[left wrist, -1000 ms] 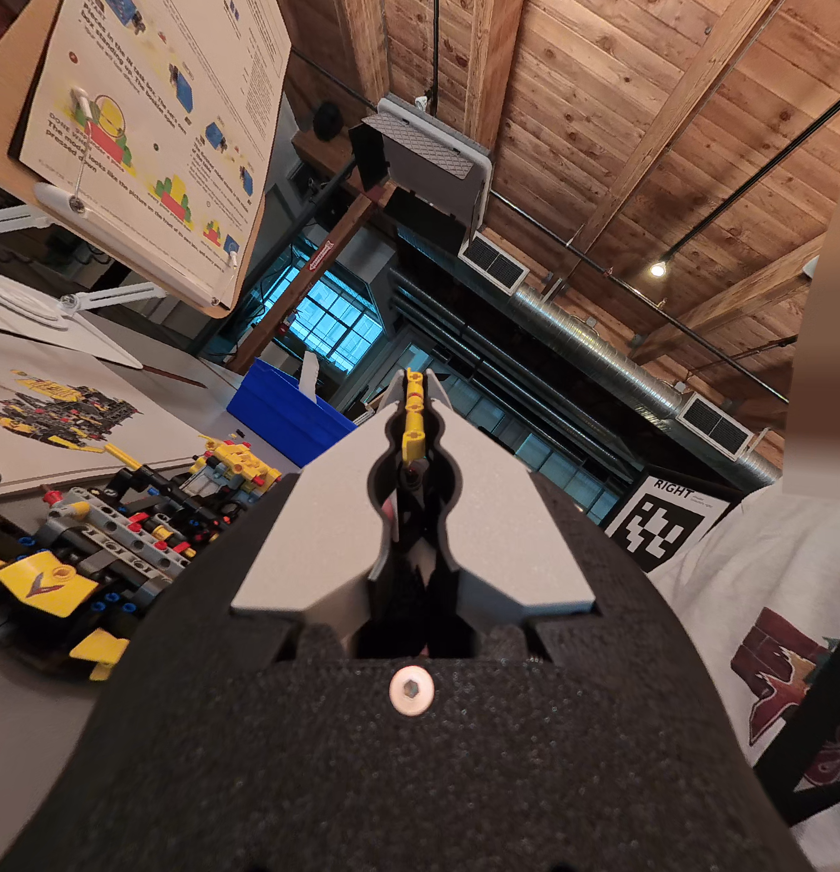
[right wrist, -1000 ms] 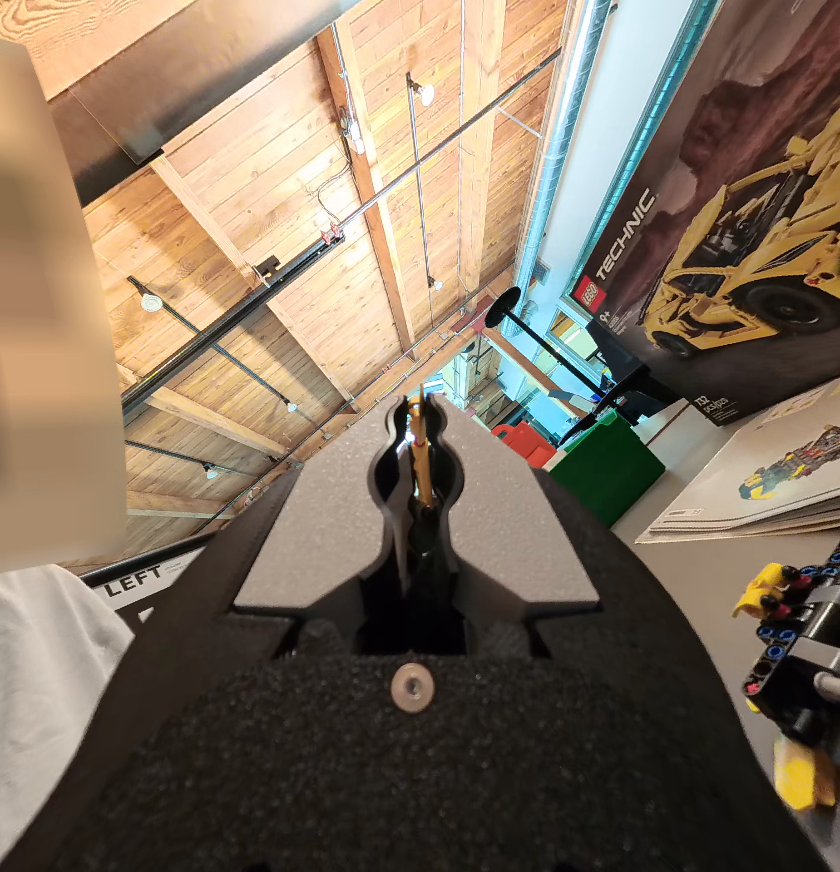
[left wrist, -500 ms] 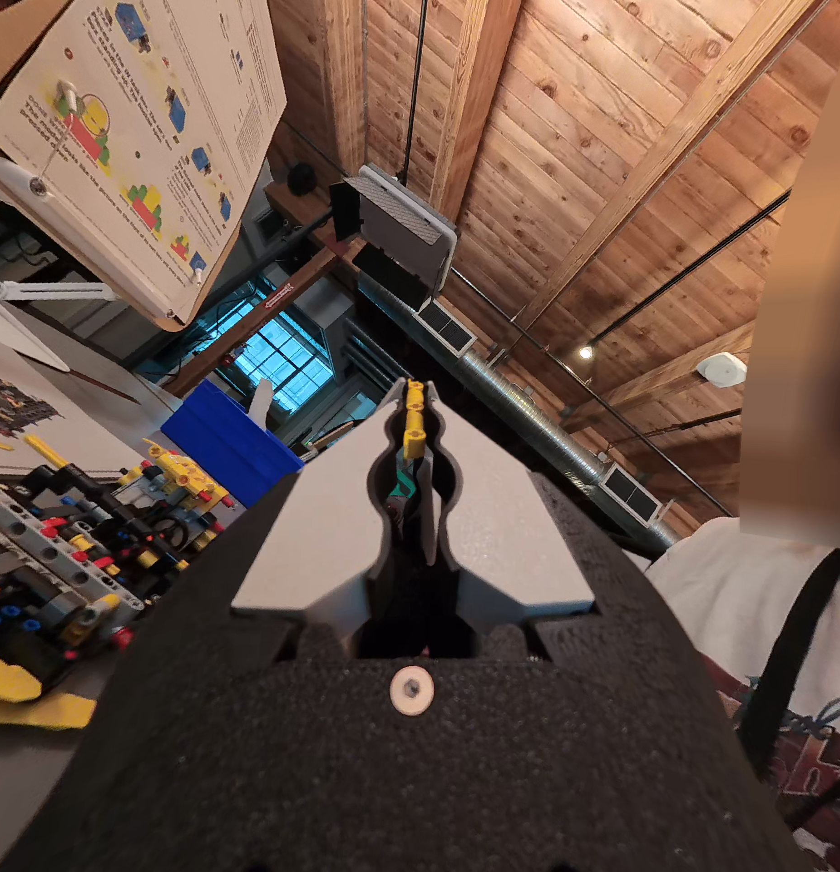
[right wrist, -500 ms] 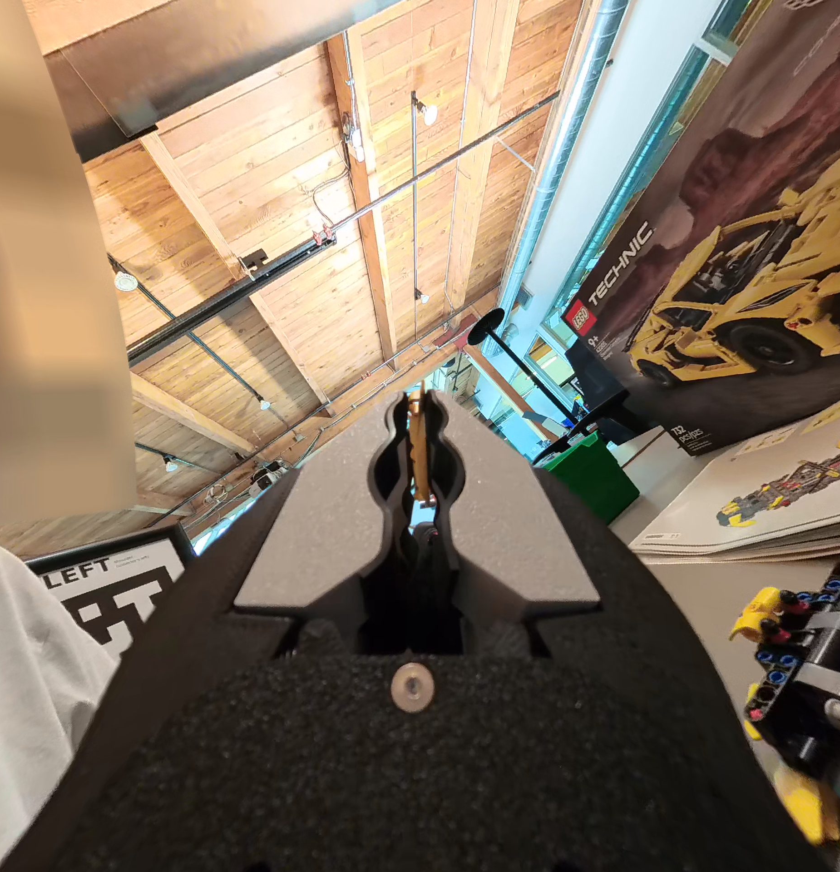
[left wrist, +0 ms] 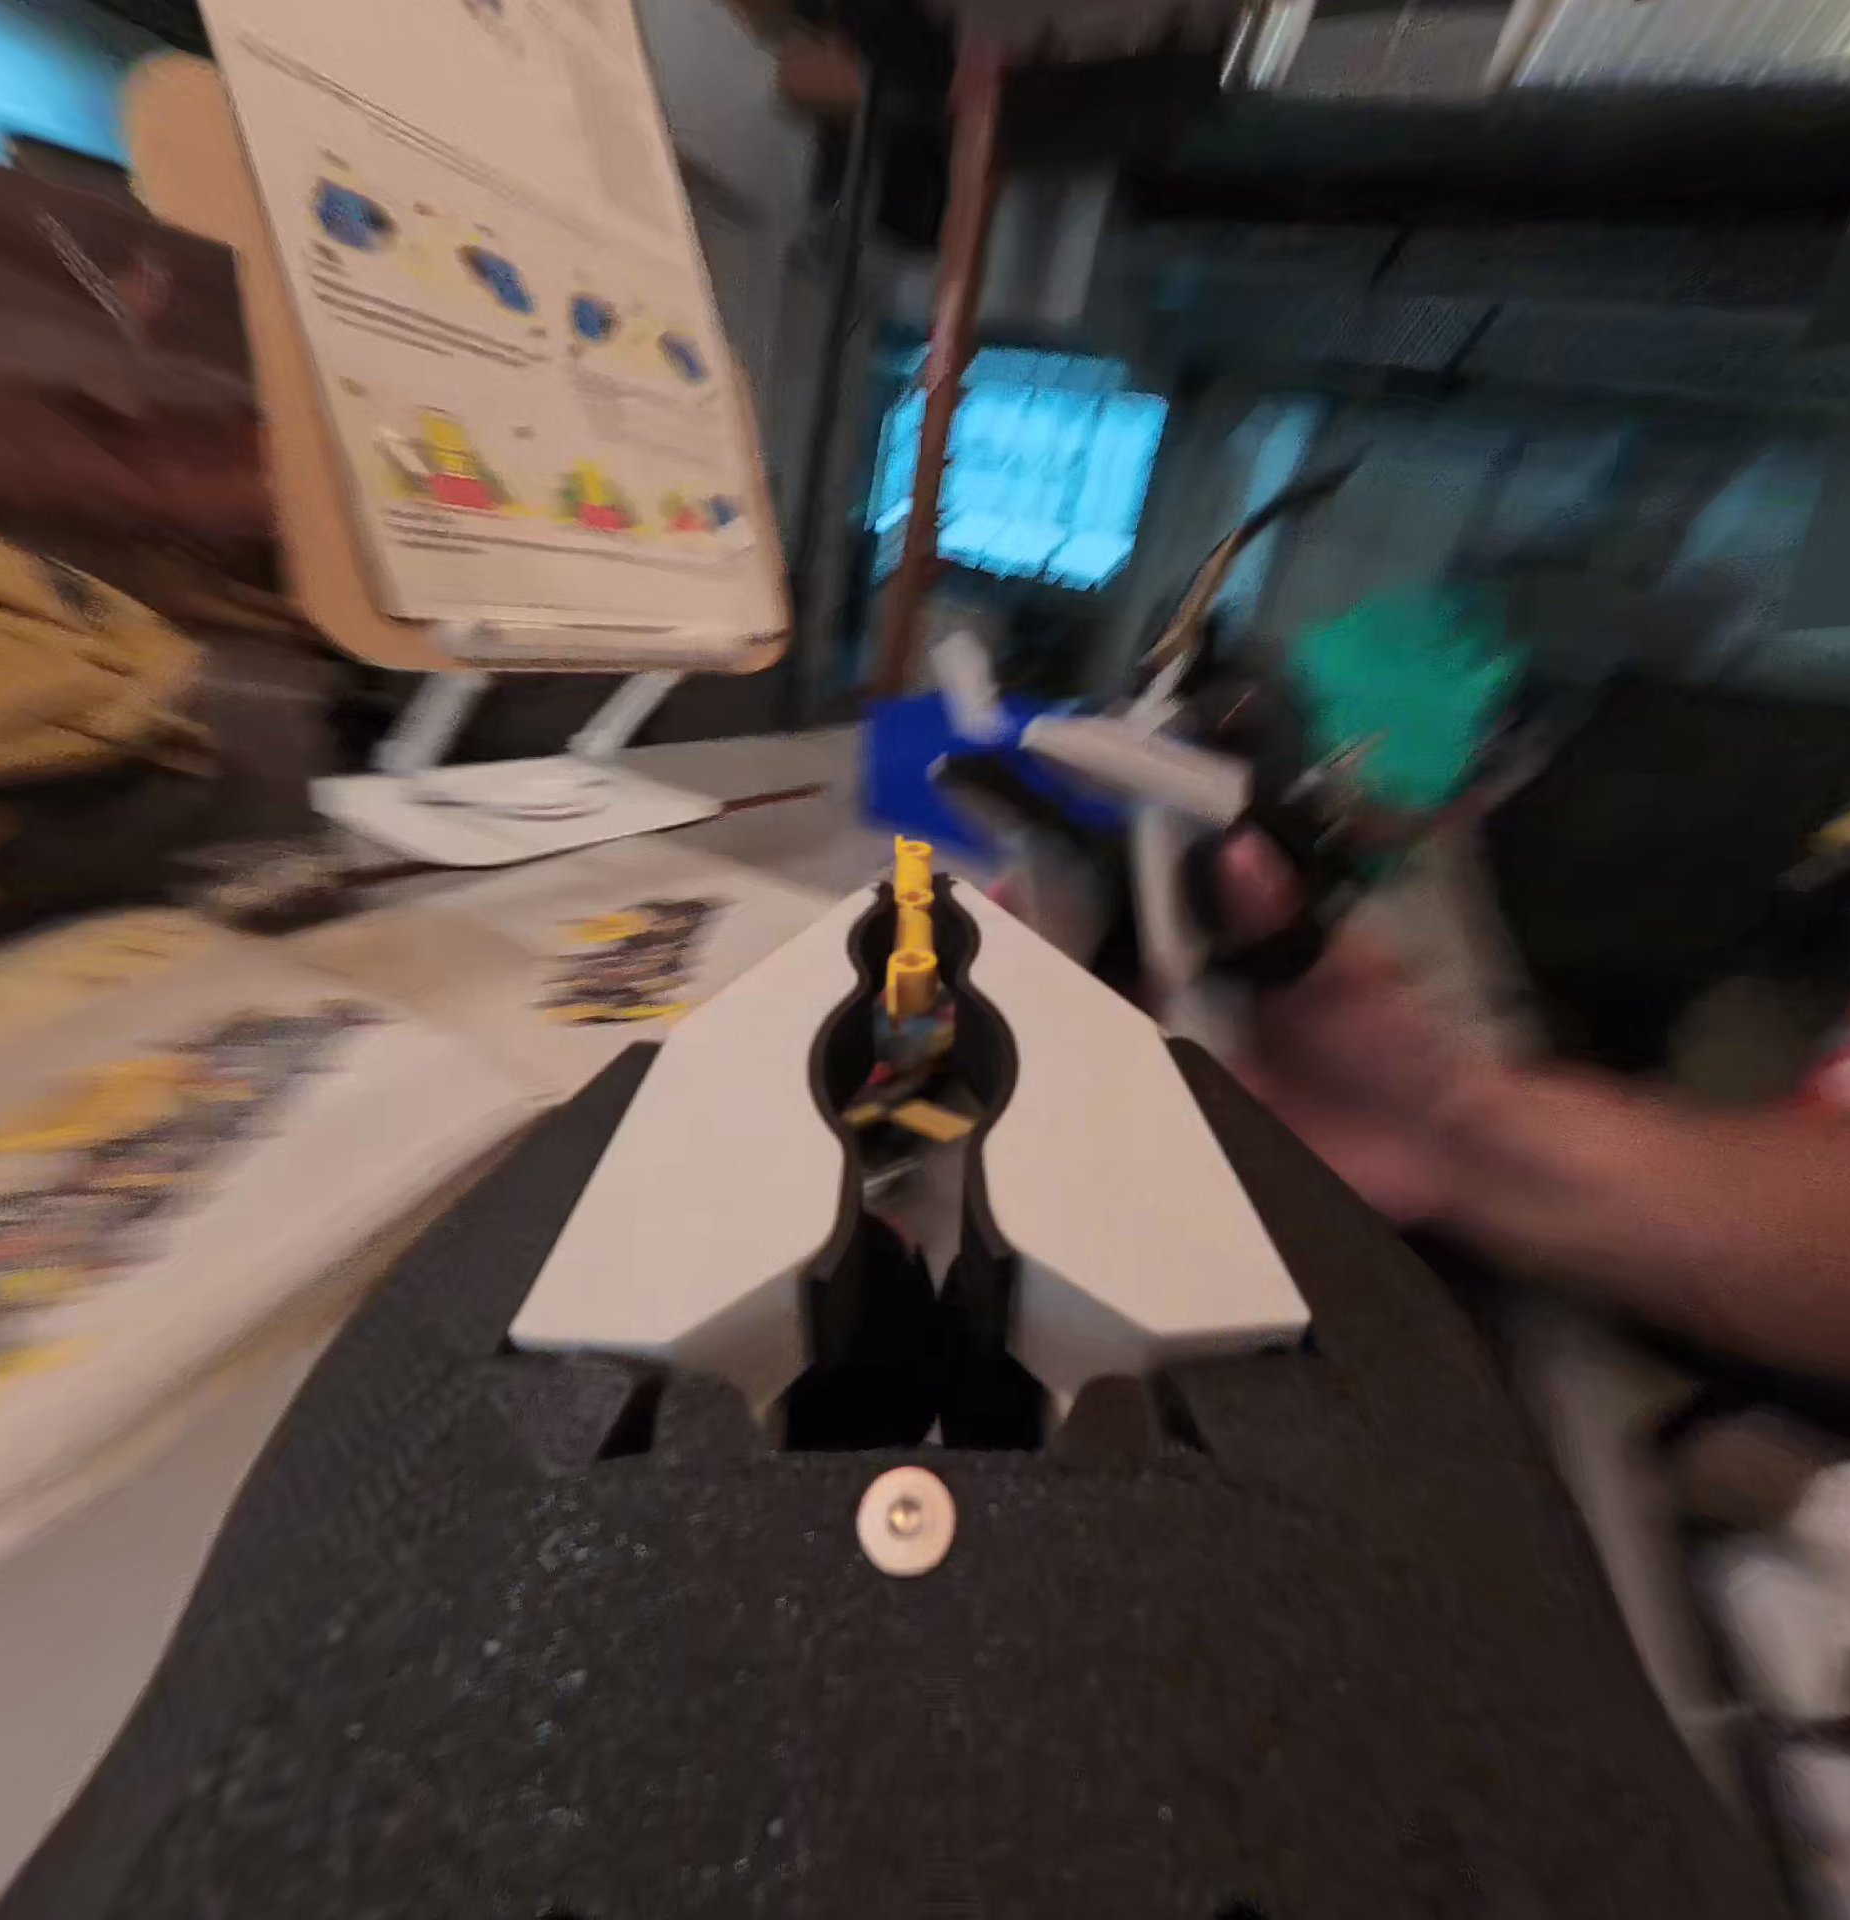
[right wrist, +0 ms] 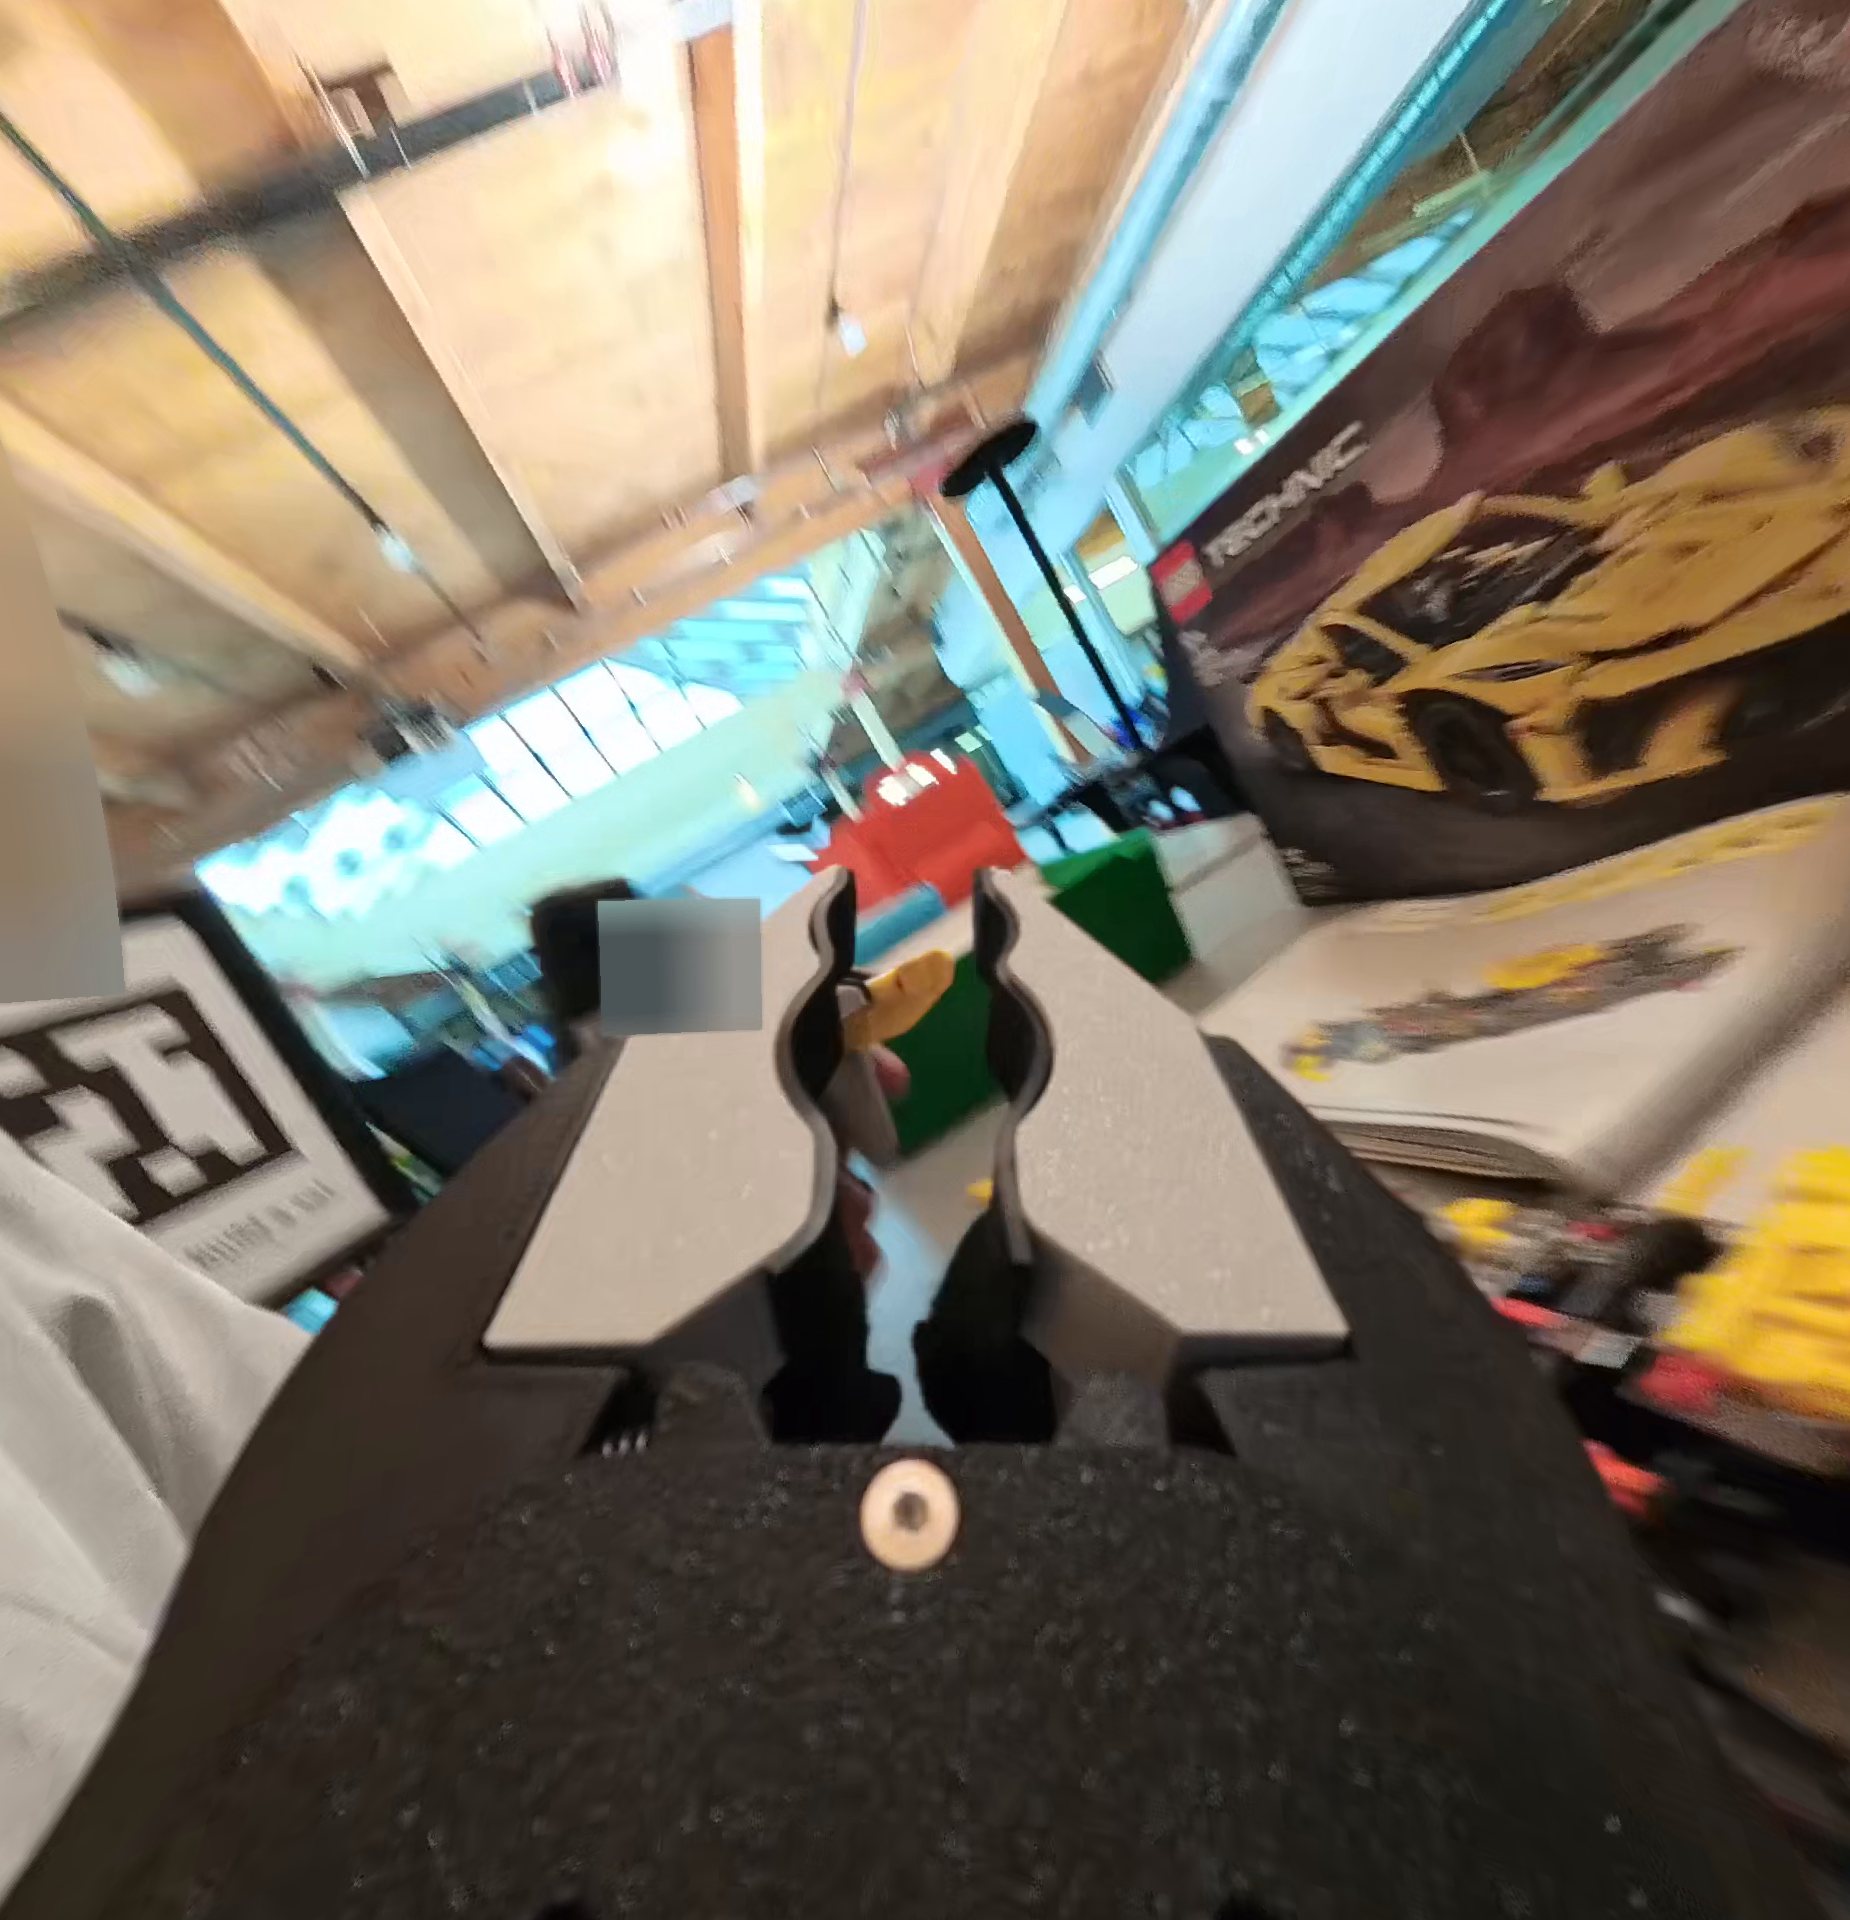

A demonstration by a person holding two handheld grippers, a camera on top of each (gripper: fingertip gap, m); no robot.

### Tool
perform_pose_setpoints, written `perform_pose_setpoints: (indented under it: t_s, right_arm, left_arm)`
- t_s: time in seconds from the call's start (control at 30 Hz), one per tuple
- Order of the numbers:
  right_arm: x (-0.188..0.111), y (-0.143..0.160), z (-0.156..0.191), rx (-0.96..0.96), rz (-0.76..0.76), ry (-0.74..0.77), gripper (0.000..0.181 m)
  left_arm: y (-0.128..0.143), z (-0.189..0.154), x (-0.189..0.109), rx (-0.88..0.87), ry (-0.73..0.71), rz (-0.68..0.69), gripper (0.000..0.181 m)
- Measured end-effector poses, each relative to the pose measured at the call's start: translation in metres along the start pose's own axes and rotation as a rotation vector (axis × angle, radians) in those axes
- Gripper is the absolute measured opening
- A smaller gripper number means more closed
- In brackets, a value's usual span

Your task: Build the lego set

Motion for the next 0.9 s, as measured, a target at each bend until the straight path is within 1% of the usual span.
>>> perform_pose_setpoints:
  t_s: [0.07, 0.1, 0.17, 0.2, 0.27, 0.3, 0.33, 0.37, 0.43, 0.47, 0.53, 0.6, 0.77, 0.9]
  right_arm:
    - [-0.014, -0.015, -0.006, -0.143, 0.149, 0.089, 0.023]
    - [-0.021, -0.019, -0.011, -0.213, 0.222, 0.14, 0.024]
    - [-0.033, -0.025, -0.021, -0.287, 0.294, 0.204, 0.023]
    - [-0.037, -0.024, -0.024, -0.278, 0.291, 0.211, 0.024]
    - [-0.039, -0.022, -0.027, -0.175, 0.241, 0.189, 0.028]
    - [-0.039, -0.02, -0.026, -0.121, 0.232, 0.179, 0.029]
    - [-0.039, -0.017, -0.026, -0.099, 0.243, 0.178, 0.029]
    - [-0.039, -0.014, -0.026, -0.104, 0.263, 0.181, 0.029]
    - [-0.039, -0.012, -0.025, -0.138, 0.291, 0.197, 0.028]
    - [-0.039, -0.013, -0.024, -0.154, 0.293, 0.199, 0.027]
    - [-0.037, -0.012, -0.025, -0.163, 0.302, 0.201, 0.025]
    - [-0.037, -0.008, -0.026, -0.132, 0.322, 0.196, 0.025]
    - [-0.039, -0.009, -0.026, -0.101, 0.303, 0.184, 0.023]
    - [-0.038, -0.003, -0.027, -0.096, 0.346, 0.192, 0.023]
  left_arm:
    - [0.001, 0.01, 0.0, 0.307, -0.13, 0.088, 0.007]
    - [0.002, 0.018, 0.001, 0.423, -0.19, 0.136, 0.007]
    - [-0.002, 0.032, 0.004, 0.552, -0.249, 0.165, 0.007]
    - [-0.002, 0.038, 0.006, 0.618, -0.258, 0.162, 0.007]
    - [0.002, 0.053, 0.011, 0.81, -0.318, 0.146, 0.007]
    - [0.005, 0.057, 0.012, 0.893, -0.345, 0.121, 0.007]
    - [0.011, 0.057, 0.012, 0.949, -0.342, 0.093, 0.007]
    - [0.017, 0.055, 0.013, 0.995, -0.327, 0.087, 0.007]
    - [0.027, 0.051, 0.013, 1.176, -0.371, 0.123, 0.007]
    - [0.031, 0.047, 0.013, 1.257, -0.376, 0.12, 0.007]
    - [0.037, 0.038, 0.012, 1.301, -0.315, 0.097, 0.007]
    - [0.038, 0.038, 0.012, 1.301, -0.308, 0.104, 0.007]
    - [0.04, 0.039, 0.011, 1.261, -0.268, 0.106, 0.007]
    - [0.043, 0.043, 0.011, 1.209, -0.246, 0.131, 0.007]
Point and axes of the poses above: each gripper's, where its closed fingertips meet, x out along the fingers, y out of its underside, z = x × y across the jaws, the point moved 7 cm from there along -x, back along the fingers, and after that the axes turned 10 degrees about -y, right-handed, at the moved point
